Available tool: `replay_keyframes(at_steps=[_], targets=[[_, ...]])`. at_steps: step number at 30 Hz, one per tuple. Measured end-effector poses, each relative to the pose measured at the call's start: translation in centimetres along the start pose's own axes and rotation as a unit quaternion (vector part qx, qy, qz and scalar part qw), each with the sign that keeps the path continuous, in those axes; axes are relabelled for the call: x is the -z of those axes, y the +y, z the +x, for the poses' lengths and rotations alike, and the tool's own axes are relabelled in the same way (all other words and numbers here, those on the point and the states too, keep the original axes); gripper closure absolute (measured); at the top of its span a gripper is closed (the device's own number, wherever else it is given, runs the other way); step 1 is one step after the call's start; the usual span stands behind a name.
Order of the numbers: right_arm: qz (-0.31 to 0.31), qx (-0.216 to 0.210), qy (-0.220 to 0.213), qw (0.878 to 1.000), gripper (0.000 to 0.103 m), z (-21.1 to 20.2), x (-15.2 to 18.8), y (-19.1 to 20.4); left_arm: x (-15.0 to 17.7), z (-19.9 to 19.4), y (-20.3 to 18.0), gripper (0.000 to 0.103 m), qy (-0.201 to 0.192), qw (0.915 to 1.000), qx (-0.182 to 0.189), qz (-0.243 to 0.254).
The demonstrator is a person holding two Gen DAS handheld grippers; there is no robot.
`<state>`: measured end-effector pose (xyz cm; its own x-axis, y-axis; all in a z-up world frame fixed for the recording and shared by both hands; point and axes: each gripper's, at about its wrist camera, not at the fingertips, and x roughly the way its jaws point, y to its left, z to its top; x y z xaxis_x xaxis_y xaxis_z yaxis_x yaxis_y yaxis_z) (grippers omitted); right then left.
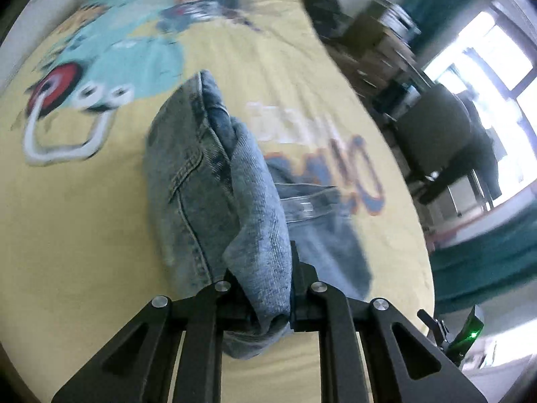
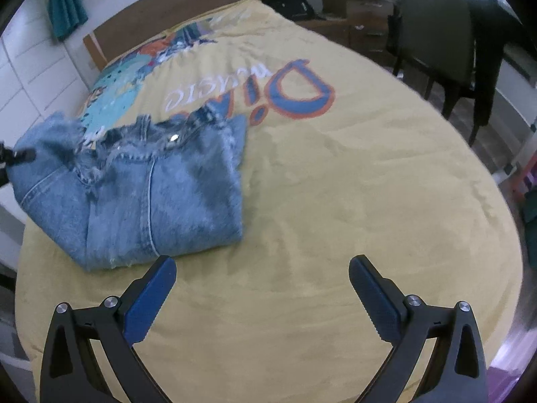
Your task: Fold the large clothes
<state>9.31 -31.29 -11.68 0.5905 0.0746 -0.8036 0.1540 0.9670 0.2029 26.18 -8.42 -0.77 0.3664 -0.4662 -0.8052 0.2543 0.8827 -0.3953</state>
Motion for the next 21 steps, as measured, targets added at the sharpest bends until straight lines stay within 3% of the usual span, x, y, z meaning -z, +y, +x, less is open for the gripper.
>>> replay_keyframes(at_steps=[4,8,14,21], targets=[[-0.006,0.002,-0.016,1.0,0.001,-1.7,-0.7,-1.1,0.8,3.4,-6.7,0.094,0.013,0.9987,0.027,0.041],[0.002,0.016,-0.023,1.0,0.001,-2.4,-0.5,-2.2,3.2,9.3,-10.7,0.095,0.059,0.9963,0.02,0.059],[0.025,0.017,0.001,1.0,0.001,-1.9,0.9,-4.0,6.2,17.1,-10.9,0.095,0.106,0.9924,-0.037,0.05],[0.044,0.013,0.019,0.999,0.001,-1.1,2.5,-5.4,6.7,18.5,-10.3,0.091,0.114,0.9908,-0.059,0.042]])
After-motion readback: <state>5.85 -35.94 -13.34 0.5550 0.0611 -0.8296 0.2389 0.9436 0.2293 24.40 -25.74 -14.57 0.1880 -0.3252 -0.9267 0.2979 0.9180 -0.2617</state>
